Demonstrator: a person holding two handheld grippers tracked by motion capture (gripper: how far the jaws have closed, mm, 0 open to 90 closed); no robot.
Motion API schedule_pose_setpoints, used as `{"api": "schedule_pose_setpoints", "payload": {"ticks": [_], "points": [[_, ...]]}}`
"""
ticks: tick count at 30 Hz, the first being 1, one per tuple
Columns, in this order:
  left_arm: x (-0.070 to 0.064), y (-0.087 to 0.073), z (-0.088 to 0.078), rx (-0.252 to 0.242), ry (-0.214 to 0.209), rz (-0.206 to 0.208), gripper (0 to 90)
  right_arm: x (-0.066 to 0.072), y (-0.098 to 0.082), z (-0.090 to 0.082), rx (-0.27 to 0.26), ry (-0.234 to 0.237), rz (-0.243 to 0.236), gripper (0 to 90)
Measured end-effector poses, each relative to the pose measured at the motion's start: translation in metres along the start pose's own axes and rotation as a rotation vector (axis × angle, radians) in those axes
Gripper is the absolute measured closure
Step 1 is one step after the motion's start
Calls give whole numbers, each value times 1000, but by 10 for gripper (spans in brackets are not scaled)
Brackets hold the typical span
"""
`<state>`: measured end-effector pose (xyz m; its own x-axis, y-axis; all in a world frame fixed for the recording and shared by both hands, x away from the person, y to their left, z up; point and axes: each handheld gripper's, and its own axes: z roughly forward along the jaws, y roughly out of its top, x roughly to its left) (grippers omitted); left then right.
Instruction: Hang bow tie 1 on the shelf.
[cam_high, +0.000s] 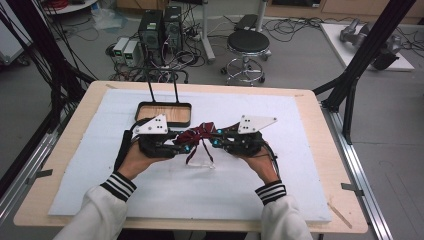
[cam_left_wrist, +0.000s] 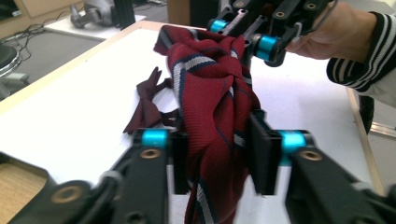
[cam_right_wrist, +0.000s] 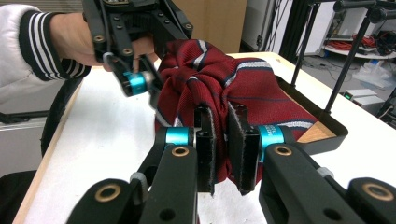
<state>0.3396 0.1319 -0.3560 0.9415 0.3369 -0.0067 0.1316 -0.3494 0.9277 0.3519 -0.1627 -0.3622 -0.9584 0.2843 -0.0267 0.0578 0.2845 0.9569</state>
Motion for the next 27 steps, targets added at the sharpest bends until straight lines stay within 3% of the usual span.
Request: {"api": "schedule_pose_setpoints", "payload": {"ticks": [4, 12, 14, 15, 17, 18, 19, 23, 27], "points": [[-1, 0, -1, 11, 7, 1, 808, 0, 0, 1, 3, 0, -4, 818], [-1, 0, -2, 9, 18, 3, 826, 0, 0, 1, 3, 2, -6, 785], [-1, -1, -3, 6, 22, 1, 826, 1, 0, 2, 0, 4, -11, 688], [-1, -1, -3, 5, 27, 3, 826, 2, -1, 3, -1, -2, -24, 562], [0, -2, -4, 6, 30, 0, 827, 5, 0, 7, -1, -32, -53, 188], [0, -2, -4, 4, 34, -1, 827, 8, 0, 10, 6, -66, -62, 60], [0, -2, -4, 3, 35, -1, 827, 11, 1, 12, 13, -95, -66, 5], [0, -2, -5, 1, 35, -2, 827, 13, 1, 14, 6, -63, -61, 5], [0, -3, -6, -1, 40, -7, 826, 14, 1, 13, 2, -64, -60, 10]]}}
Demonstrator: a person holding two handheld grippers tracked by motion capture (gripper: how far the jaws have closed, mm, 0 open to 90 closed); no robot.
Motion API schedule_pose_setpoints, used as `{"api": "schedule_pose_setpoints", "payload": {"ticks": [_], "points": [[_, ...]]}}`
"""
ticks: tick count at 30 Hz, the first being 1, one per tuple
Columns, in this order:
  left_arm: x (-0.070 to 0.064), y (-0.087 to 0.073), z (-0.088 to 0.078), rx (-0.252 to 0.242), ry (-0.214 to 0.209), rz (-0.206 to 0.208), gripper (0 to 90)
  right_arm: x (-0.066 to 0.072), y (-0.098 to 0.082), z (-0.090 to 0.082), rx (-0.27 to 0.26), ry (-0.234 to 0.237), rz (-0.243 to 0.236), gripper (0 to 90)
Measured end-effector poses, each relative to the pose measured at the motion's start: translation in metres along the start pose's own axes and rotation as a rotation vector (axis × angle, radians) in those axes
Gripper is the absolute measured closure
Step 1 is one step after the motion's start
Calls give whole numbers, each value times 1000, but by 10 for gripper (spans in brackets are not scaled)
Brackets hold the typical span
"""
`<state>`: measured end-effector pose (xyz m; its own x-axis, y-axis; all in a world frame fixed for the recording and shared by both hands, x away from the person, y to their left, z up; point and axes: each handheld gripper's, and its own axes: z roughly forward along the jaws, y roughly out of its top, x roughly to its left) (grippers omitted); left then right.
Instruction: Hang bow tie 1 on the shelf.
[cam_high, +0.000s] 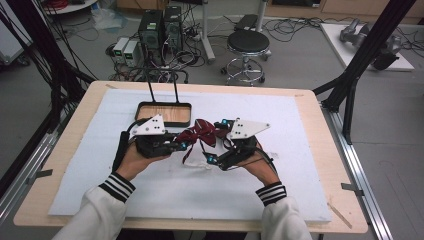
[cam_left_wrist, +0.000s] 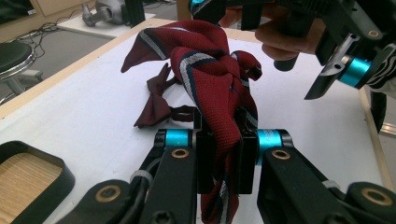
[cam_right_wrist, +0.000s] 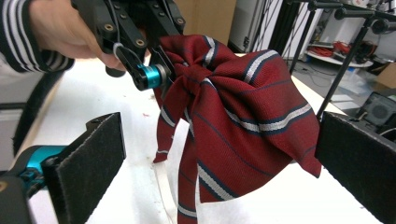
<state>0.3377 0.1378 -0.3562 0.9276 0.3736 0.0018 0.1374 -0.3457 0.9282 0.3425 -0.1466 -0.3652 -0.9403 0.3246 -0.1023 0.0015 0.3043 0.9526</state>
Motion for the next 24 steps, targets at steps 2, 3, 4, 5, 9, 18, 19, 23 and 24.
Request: {"api": "schedule_pose_setpoints", "payload": {"ticks": [2, 3, 4, 5, 9, 18, 19, 23, 24], "points": [[0, 0, -1, 1, 2, 4, 827, -1, 0, -1, 8, -14, 3, 10], [0, 0, -1, 1, 3, 5, 826, -2, 0, -2, 2, -20, -2, 10], [1, 0, -2, -2, 6, 4, 826, -2, 0, -4, 3, -24, 6, 10], [1, 0, -3, -2, 8, 4, 826, -3, 0, -5, 1, -30, 12, 10], [3, -1, -8, -17, 24, -1, 826, -5, 0, -10, -12, -52, 17, 10], [11, -1, -27, -56, 92, -17, 826, -9, -2, -23, -40, -103, 56, 10], [12, -1, -29, -61, 100, -18, 826, -9, -2, -25, -39, -111, 55, 10], [16, -2, -39, -77, 135, -23, 825, -8, -5, -32, -52, -135, 67, 10], [17, -2, -42, -81, 144, -24, 825, -8, -6, -34, -51, -145, 77, 10]]}}
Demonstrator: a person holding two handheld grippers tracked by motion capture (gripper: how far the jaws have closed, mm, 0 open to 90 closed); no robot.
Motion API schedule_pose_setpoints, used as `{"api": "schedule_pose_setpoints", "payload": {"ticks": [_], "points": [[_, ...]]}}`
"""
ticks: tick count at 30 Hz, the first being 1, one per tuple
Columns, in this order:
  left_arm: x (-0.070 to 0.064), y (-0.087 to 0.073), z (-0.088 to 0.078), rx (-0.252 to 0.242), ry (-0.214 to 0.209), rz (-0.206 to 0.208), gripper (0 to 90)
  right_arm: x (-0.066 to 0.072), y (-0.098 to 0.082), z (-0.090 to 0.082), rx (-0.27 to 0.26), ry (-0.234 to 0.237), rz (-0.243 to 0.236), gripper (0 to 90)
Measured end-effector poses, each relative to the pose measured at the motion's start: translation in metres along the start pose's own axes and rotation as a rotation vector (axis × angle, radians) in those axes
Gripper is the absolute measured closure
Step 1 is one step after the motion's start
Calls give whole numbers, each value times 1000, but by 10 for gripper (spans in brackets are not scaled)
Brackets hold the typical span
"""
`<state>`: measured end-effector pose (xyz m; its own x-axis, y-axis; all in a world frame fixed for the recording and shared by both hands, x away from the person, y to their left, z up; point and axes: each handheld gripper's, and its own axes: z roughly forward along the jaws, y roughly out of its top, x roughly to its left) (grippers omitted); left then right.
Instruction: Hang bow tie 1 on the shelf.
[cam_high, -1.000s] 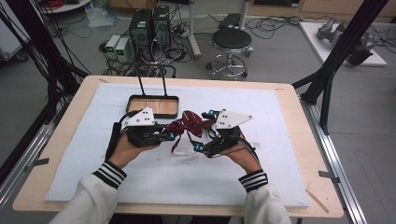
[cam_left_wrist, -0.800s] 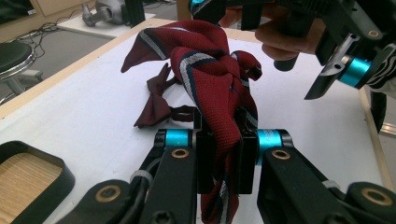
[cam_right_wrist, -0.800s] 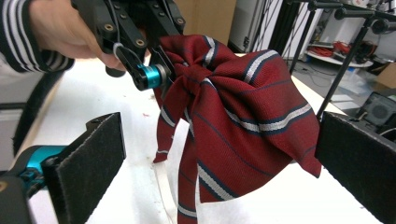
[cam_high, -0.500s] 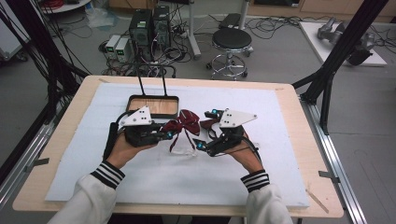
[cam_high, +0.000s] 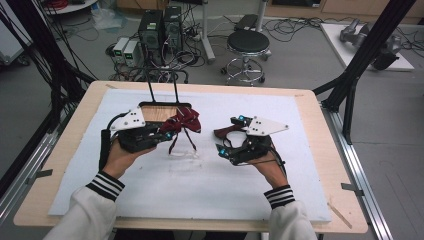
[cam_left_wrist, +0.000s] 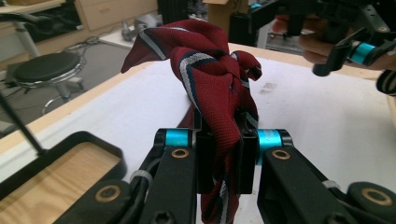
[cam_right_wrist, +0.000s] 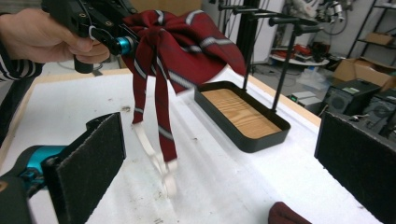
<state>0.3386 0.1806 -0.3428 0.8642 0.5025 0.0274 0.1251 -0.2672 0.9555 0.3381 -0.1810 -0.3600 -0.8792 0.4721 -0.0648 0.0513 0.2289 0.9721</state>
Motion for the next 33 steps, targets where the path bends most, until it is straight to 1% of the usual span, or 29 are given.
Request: {"api": "schedule_pose_setpoints", "payload": {"ticks": [2, 3, 7, 8, 10, 11, 13, 17, 19, 24, 25, 27, 28, 29, 32, 33], "points": [[3, 0, -5, -6, 16, -2, 825, 1, 1, -4, 9, -15, -2, 10], [4, 0, -7, -10, 26, -6, 824, 1, 1, -5, -1, -20, -9, 10], [9, 0, -17, -25, 63, -10, 824, 1, 4, -13, -23, -41, 0, 10], [11, 0, -19, -31, 72, -13, 825, 2, 5, -15, -20, -52, 8, 10], [13, 0, -23, -42, 92, -10, 825, 4, 5, -20, -24, -69, 6, 10], [15, 0, -25, -48, 100, -15, 825, 4, 6, -22, -29, -83, 2, 10], [18, 1, -28, -60, 122, -19, 825, 5, 5, -26, -51, -105, 16, 10], [24, 2, -35, -73, 162, -18, 824, 4, 0, -36, -65, -155, 42, 10], [27, 2, -39, -86, 170, -27, 821, 3, -2, -41, -76, -169, 54, 10], [36, 1, -49, -93, 212, -38, 821, 6, -9, -55, -95, -221, 61, 10], [38, 0, -51, -96, 219, -42, 820, 7, -11, -58, -104, -228, 58, 10], [42, 0, -54, -102, 233, -48, 821, 9, -15, -63, -116, -241, 71, 10], [44, 1, -55, -105, 240, -49, 821, 9, -16, -66, -119, -250, 64, 10], [47, 1, -57, -107, 249, -53, 821, 10, -18, -68, -120, -256, 74, 10], [53, 1, -60, -110, 277, -58, 821, 11, -23, -72, -115, -273, 64, 10], [55, 1, -62, -111, 289, -60, 821, 11, -25, -73, -115, -274, 70, 10]]}}
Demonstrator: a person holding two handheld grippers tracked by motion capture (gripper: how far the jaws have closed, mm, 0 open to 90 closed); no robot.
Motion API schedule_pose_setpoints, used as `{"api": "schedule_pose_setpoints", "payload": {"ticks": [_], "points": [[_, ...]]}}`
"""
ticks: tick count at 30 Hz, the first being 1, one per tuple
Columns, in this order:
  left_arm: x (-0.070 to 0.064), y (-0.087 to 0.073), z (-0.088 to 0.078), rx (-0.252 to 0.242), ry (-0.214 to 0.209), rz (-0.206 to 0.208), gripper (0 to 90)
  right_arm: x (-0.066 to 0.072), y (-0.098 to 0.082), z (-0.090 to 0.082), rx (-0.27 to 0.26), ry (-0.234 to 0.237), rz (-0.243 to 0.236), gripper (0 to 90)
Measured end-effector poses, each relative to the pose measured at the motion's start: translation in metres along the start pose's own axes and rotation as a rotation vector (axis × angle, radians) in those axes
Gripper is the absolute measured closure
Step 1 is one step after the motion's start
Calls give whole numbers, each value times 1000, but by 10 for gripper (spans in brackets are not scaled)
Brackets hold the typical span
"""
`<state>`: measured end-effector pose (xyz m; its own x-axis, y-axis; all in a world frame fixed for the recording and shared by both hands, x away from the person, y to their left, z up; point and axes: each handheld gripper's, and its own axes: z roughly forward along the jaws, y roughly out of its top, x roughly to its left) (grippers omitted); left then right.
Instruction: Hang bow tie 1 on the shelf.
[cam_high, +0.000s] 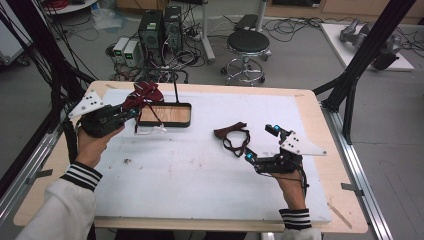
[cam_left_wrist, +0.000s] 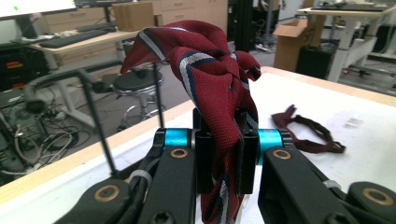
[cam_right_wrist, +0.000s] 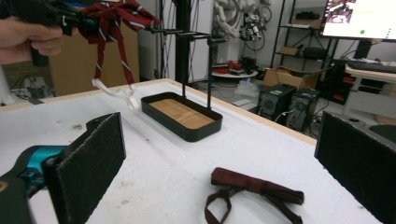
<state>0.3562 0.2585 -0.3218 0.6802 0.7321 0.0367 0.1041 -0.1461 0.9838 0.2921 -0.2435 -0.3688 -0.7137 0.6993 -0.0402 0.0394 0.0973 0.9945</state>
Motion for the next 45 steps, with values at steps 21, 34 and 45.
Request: {"api": "schedule_pose_setpoints", "payload": {"ticks": [21, 34, 45], "points": [[45, 15, -1, -22, 182, -37, 822, -8, -20, -9, -5, -67, 41, 10], [78, 18, 20, 31, 226, -50, 822, -10, -21, -11, -18, -72, 53, 10], [90, 12, 31, 46, 263, -72, 822, -11, -21, -12, -23, -78, 58, 10]]}}
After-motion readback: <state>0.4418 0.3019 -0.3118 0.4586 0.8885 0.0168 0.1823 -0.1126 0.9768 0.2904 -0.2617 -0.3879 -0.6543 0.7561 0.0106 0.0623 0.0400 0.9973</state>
